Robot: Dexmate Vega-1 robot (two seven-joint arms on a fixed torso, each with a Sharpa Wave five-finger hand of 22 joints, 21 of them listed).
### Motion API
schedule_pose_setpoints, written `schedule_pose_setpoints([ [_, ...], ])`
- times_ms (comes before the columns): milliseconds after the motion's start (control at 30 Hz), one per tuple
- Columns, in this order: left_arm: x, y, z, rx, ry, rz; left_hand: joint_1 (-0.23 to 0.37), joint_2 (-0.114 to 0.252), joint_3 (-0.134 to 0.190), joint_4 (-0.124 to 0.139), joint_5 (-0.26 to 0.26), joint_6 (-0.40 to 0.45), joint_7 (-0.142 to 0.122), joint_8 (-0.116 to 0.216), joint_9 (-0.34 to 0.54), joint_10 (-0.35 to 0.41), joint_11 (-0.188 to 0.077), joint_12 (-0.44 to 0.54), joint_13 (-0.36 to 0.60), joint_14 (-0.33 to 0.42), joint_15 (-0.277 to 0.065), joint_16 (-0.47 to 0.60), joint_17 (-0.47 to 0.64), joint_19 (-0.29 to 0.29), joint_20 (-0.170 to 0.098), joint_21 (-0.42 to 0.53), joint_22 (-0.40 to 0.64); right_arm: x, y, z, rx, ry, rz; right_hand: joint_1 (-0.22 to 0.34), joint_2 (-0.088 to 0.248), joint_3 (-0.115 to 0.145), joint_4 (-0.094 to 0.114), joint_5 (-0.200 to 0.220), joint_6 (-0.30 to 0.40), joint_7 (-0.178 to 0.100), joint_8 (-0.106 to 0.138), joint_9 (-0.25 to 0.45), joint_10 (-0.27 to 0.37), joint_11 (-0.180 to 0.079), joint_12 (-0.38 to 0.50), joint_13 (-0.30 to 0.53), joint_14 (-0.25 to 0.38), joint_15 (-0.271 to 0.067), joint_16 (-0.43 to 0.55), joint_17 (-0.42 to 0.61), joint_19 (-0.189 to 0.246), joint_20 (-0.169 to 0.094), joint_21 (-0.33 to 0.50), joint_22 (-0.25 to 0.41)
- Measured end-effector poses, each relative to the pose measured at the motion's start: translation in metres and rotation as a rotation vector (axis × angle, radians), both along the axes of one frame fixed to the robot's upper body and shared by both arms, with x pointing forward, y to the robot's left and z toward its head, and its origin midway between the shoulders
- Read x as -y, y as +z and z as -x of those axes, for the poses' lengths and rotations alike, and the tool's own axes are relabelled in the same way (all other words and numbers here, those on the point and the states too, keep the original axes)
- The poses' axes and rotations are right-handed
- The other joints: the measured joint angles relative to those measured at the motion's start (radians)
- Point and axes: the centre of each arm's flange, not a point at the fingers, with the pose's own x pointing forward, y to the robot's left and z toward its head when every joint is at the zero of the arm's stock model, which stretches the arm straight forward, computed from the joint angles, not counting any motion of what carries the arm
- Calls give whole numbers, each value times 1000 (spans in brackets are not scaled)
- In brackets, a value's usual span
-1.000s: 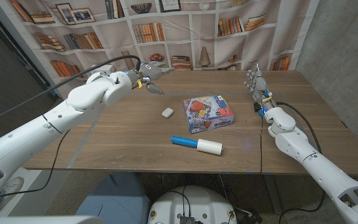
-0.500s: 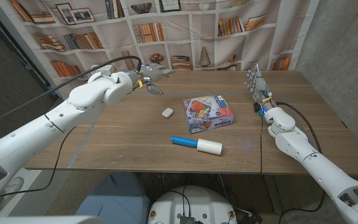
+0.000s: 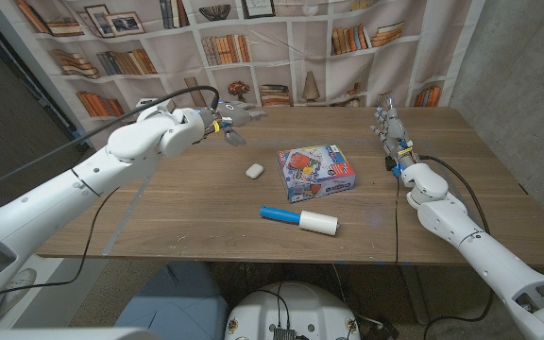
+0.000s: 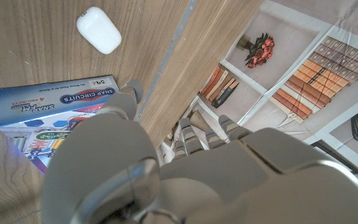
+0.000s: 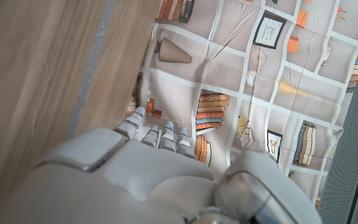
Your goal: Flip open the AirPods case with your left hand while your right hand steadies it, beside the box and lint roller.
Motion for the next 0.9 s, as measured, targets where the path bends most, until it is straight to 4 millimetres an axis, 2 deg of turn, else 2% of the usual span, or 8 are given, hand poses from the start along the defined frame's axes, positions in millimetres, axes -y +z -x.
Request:
schedule_pose_setpoints([
  [233, 2, -1, 0, -17, 5, -24, 8, -8, 14, 5, 34, 0, 0, 0, 0, 38, -16, 16, 0, 0, 0, 0, 0, -8, 3, 0, 0, 1, -2, 0, -5, -5, -3, 0, 0, 3, -3, 0, 0, 0, 0, 0, 0, 0, 0, 4, 0, 0, 0, 0, 0, 0, 0, 0],
  [300, 3, -2, 0, -21, 7, -29, 8, -8, 18, 5, 46, -3, 4, 0, 0, 42, -20, 20, 0, 4, -12, 3, 0, -8, 2, 0, 0, 1, -2, 0, -6, -6, -4, 0, 0, 3, -3, 0, 0, 0, 0, 0, 0, 0, 0, 4, 0, 0, 0, 0, -3, 4, 0, 0],
  [433, 4, -2, 0, -29, 6, -40, 11, -11, 29, 6, 82, -2, 9, 0, 0, 51, -21, 23, 3, 5, -31, 5, 0, 9, -28, 0, -2, 1, -4, 0, -8, -8, -5, 1, 1, 3, -3, 0, 0, 0, 0, 0, 0, 0, 0, 4, 0, 0, 0, 0, -3, 3, 0, 0],
  [533, 4, -3, 0, -33, 6, -44, 11, -11, 30, 6, 100, -2, 9, 0, 0, 52, -20, 23, 3, 9, -38, 5, 0, 6, -37, 0, -3, 1, -4, 0, -9, -11, -7, 5, 5, 3, -3, 0, 0, 0, 0, 0, 0, 0, 0, 4, 0, 0, 0, 0, -3, 3, 0, 0],
  [900, 5, -8, 3, -52, 5, -62, 17, -6, 43, 10, 134, -2, 9, 0, 2, 52, -20, 23, 3, 6, -42, 5, 0, 4, -35, 0, -3, 0, -3, 3, -11, -18, -3, 5, 5, 3, -3, 0, 0, 0, 0, 0, 0, 0, 0, 3, -4, -4, 0, 0, -9, 9, 0, 0],
])
